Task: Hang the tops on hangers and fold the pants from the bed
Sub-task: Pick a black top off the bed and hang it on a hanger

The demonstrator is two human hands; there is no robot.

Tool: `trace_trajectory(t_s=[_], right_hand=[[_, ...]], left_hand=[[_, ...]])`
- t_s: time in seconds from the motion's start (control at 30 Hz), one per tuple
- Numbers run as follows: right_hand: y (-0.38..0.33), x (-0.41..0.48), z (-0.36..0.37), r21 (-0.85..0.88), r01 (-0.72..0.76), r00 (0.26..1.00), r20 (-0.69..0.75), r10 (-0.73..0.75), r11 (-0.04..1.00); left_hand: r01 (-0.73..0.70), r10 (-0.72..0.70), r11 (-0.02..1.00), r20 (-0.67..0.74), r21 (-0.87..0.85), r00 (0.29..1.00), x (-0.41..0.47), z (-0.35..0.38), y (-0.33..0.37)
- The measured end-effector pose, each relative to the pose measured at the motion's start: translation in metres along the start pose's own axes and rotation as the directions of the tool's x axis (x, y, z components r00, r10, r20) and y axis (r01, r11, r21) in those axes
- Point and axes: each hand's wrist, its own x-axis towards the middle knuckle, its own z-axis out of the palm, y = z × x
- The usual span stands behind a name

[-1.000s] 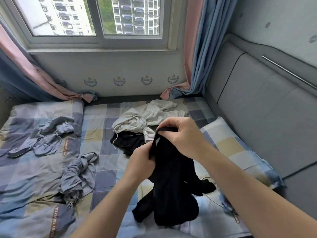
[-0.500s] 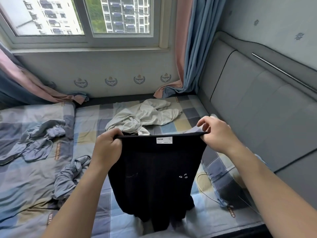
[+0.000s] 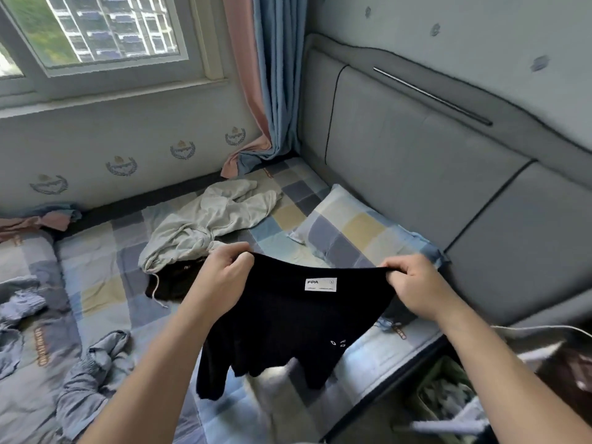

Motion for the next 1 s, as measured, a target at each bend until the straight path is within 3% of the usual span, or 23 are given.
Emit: trace_trajectory(t_s=[0.2,0.4,0.57,0.67,0.8,0.87,1.0], right_hand=[[-0.012,-0.108,0.017,0.162,-0.045,0.938,-0.334,0.098,0.986],[-0.035,-0.224,0.067,0.415,-0.102,0.767,-0.546,0.337,0.904],[-0.047,-0.32,0.086,0.553,-0.125,0.561,-0.645,0.519,0.824],[-0.055,-0.382,0.091,0.622,-0.074,0.376,-0.707,0.599,0.78],[-0.076,-0.46,0.097,0.631,0.098,0.075,-0.776,0.627,0.769],[-0.089,-0.502,0.1,0.605,0.205,-0.017,-0.784,0.62,0.77],[-0.11,-0.596,0.108,0.563,0.253,-0.226,-0.757,0.614,0.787]], left_hand=[[-0.08,0.103,0.993,0.297,-0.087,0.949,-0.013,0.027,0.023],[-0.056,0.135,0.987,0.604,-0.149,0.786,-0.062,0.063,0.038],[0.004,0.142,0.985,0.834,-0.17,0.533,-0.119,0.107,0.064],[0.007,0.193,0.977,0.903,-0.212,0.384,-0.157,0.133,0.092],[0.081,0.241,0.963,0.957,-0.257,0.163,-0.221,0.164,0.136],[0.108,0.266,0.957,0.963,-0.268,0.032,-0.263,0.176,0.155],[0.099,0.308,0.951,0.932,-0.294,-0.19,-0.361,0.194,0.185]])
